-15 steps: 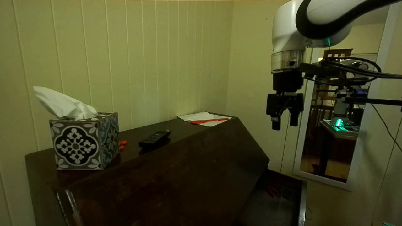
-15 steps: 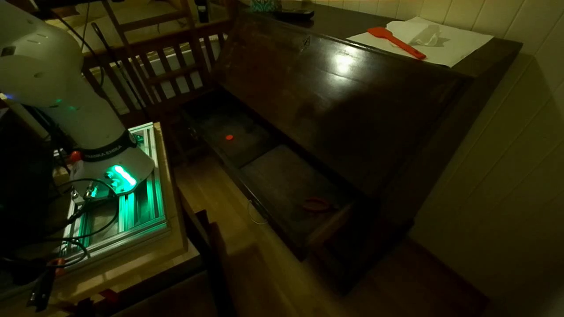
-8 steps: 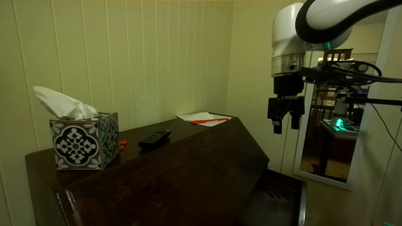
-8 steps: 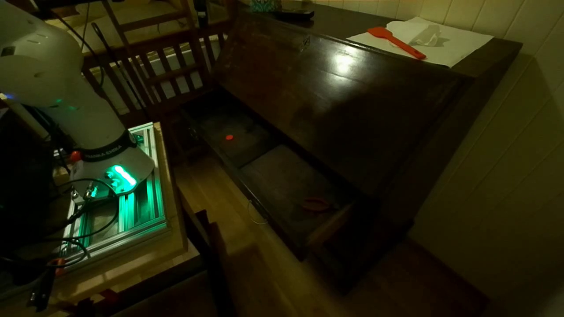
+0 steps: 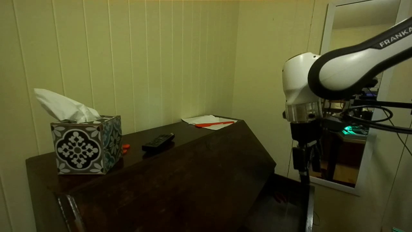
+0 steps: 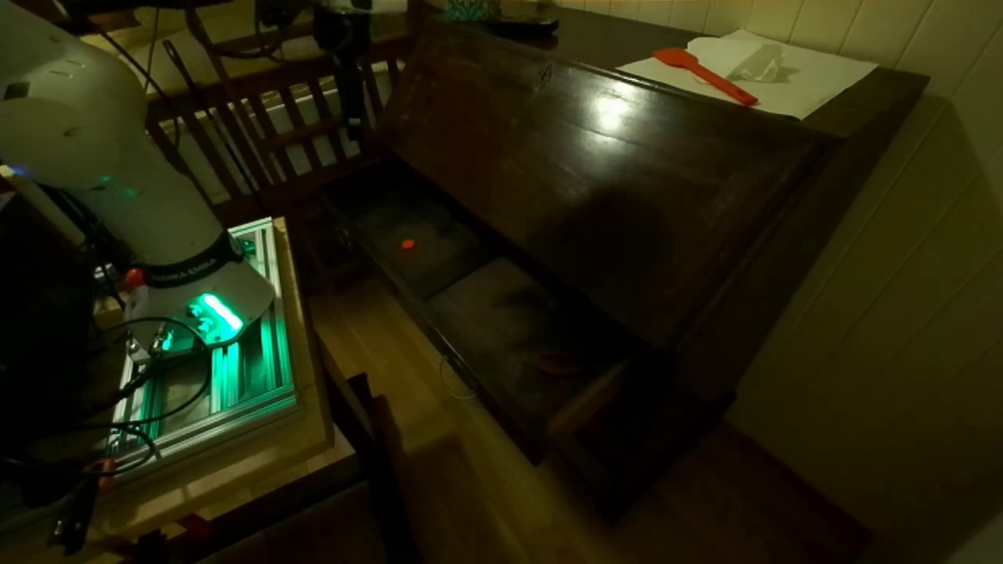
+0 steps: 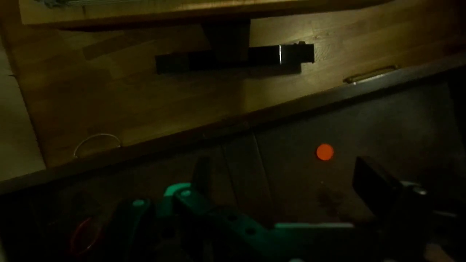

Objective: Pick the red token from the drawer up and place it with the other tokens on the cabinet top

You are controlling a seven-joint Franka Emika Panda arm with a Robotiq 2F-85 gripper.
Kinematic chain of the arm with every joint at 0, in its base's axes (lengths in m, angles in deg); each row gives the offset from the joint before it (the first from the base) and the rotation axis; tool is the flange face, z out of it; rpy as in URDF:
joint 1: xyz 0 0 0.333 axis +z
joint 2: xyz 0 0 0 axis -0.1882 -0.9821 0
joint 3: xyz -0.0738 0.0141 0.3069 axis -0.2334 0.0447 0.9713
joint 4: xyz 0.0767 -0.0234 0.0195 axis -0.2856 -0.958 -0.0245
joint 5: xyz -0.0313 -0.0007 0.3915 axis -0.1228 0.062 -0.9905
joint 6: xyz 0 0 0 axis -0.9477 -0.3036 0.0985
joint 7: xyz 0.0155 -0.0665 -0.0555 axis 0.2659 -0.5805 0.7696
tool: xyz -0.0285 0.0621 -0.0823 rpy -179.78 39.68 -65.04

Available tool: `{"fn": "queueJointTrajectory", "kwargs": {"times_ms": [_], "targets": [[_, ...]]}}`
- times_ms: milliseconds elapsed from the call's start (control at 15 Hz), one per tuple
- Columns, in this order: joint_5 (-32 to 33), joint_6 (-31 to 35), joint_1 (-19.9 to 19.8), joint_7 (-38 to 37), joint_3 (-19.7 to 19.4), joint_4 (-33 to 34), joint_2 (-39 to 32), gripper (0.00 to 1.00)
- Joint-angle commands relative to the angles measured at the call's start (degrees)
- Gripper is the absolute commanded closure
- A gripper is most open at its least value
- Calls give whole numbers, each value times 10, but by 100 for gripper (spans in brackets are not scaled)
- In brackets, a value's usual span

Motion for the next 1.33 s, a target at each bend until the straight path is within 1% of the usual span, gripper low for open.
{"fn": "queueJointTrajectory", "kwargs": {"times_ms": [0, 133, 267, 533, 867, 1000, 1067, 1133, 1267], "targets": [[1, 52, 29, 55, -6, -17, -42, 0], [-6, 96, 43, 65, -2, -28, -65, 0], [-23, 169, 61, 77, -2, -28, -105, 0], [-28, 289, 81, 68, 10, -28, -213, 0], [-31, 414, 83, 65, 14, -29, -355, 0], [-34, 453, 82, 63, 17, -29, -406, 0], [36, 459, 88, 8, 7, -29, -428, 0], [-3, 428, 79, 51, 13, -28, -385, 0], [2, 435, 79, 46, 13, -23, -410, 0]]}}
